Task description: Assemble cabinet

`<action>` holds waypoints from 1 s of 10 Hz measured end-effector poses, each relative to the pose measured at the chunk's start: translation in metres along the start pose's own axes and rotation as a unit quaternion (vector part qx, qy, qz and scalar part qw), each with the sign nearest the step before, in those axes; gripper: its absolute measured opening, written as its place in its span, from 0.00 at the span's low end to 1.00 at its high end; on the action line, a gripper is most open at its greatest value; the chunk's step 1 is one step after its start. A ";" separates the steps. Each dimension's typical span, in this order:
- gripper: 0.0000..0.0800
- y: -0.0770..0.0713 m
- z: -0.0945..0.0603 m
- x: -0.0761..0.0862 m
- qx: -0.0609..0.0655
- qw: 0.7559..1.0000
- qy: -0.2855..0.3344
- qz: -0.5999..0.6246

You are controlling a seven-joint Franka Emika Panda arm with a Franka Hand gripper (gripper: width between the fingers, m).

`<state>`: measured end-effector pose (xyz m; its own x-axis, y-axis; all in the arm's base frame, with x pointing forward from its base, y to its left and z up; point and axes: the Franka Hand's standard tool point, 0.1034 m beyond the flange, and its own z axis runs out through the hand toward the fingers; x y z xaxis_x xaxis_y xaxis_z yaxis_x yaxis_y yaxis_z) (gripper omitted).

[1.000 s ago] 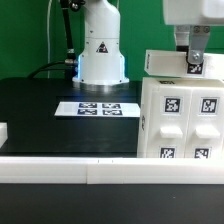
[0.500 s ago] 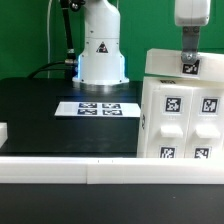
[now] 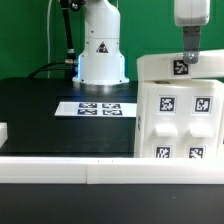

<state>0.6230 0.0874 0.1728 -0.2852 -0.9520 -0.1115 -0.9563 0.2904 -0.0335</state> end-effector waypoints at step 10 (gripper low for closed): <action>1.00 -0.006 -0.016 -0.016 0.005 0.954 -0.003 -0.298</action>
Offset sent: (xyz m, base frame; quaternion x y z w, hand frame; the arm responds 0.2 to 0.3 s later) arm 0.0014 0.0034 0.0287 0.0118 -0.0430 0.0090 0.9990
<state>0.6324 0.0995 0.1908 0.3106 -0.9476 -0.0753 -0.9476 -0.3025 -0.1024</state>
